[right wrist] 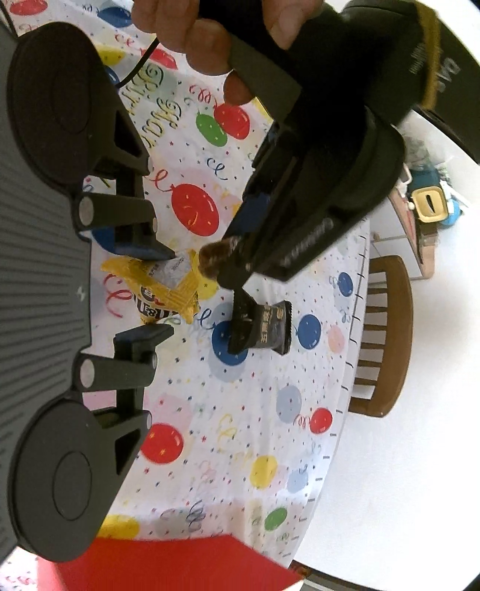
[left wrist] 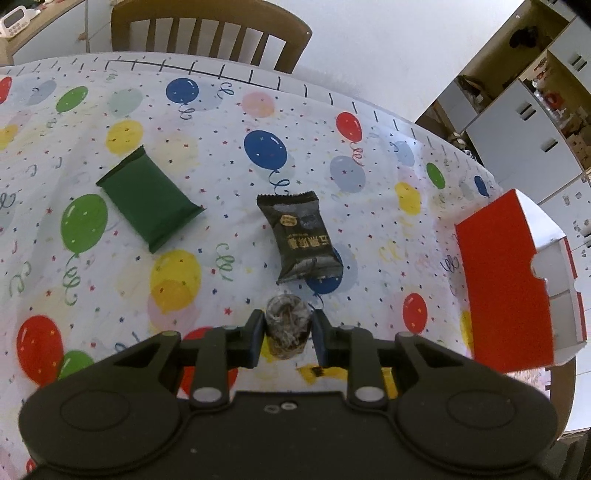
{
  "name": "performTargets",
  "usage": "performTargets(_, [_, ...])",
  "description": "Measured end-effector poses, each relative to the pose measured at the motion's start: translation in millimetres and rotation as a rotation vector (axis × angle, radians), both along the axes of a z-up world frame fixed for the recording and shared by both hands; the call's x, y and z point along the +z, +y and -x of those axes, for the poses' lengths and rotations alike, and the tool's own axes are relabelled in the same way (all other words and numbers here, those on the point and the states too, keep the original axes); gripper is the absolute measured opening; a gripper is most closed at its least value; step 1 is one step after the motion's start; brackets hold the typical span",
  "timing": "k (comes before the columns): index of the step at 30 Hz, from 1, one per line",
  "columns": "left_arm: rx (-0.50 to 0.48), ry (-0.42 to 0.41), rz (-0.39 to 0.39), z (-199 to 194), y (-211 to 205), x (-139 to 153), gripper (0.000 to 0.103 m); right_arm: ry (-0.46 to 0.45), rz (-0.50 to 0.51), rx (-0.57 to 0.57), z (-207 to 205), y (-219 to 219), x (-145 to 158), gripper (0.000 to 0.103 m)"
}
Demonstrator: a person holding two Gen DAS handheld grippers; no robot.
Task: Organize snacks
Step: 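Carry the foil chocolate and M&M's bag over the box and lower them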
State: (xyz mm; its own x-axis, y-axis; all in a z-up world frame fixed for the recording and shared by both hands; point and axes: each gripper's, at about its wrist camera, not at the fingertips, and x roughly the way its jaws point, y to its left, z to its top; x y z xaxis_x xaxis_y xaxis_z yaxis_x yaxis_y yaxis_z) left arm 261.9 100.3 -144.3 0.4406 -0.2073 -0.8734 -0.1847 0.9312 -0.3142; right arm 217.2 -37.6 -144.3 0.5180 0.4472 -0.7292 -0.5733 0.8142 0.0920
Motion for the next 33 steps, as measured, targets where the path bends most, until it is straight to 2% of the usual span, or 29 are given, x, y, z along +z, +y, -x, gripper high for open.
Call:
performTargets(8, [-0.006,-0.028,-0.011,24.7,-12.1,21.3,0.025,-0.019,-0.036,-0.03,16.2,-26.8,23.0,0.036])
performTargets(17, [-0.041,-0.1,-0.025,53.8,-40.4,60.8,0.025,-0.086,-0.056,-0.049,43.5,-68.0,68.8,0.036])
performTargets(26, [-0.093,-0.184,-0.042,69.1,-89.3,103.8,0.025,-0.149,-0.053,-0.069,60.2,-112.3,99.9,0.036])
performTargets(33, [-0.141,-0.23,-0.061,69.4,-138.2,125.2,0.025,-0.169,-0.046,-0.09,63.0,-158.0,113.8,0.036])
